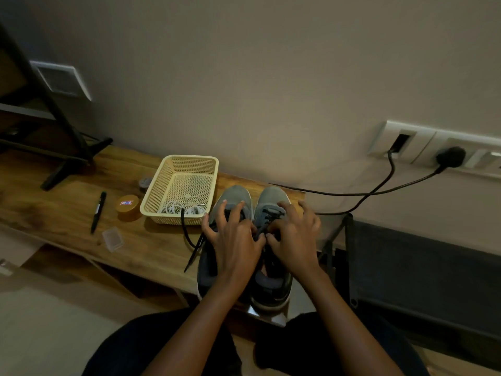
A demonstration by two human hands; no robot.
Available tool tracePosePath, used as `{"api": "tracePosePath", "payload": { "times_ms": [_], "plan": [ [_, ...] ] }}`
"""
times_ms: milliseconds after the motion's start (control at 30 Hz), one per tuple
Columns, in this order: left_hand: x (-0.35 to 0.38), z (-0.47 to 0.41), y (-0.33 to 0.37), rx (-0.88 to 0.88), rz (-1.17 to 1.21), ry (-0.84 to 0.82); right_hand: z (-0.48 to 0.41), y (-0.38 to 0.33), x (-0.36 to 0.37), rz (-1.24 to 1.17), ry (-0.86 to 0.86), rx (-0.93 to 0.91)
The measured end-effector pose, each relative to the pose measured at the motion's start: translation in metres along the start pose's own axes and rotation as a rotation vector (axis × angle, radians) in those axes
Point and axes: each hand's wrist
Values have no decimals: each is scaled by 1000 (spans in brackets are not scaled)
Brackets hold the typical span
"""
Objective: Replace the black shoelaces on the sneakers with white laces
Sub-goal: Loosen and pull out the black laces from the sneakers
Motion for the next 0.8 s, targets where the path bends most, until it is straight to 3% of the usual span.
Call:
{"api": "tracePosePath", "payload": {
  "times_ms": [167, 400, 633, 800],
  "plan": [
    [0, 3, 2, -11, -14, 17, -2, 3, -6, 6, 36, 1],
    [0, 3, 2, -33, 31, 36, -6, 19, -18, -106, 79, 247],
    [-2, 2, 2, -41, 8, -37, -2, -1, -7, 20, -42, -22],
    [-4, 2, 4, -44, 6, -58, -3, 1, -5, 33, -24, -47]
  ]
}}
Point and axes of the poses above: each hand's wrist, its own z-axis away from the middle knuckle, its own x-axis out of the palm, y = z × x, and after that the axes turned 9 degrees about x, right-handed
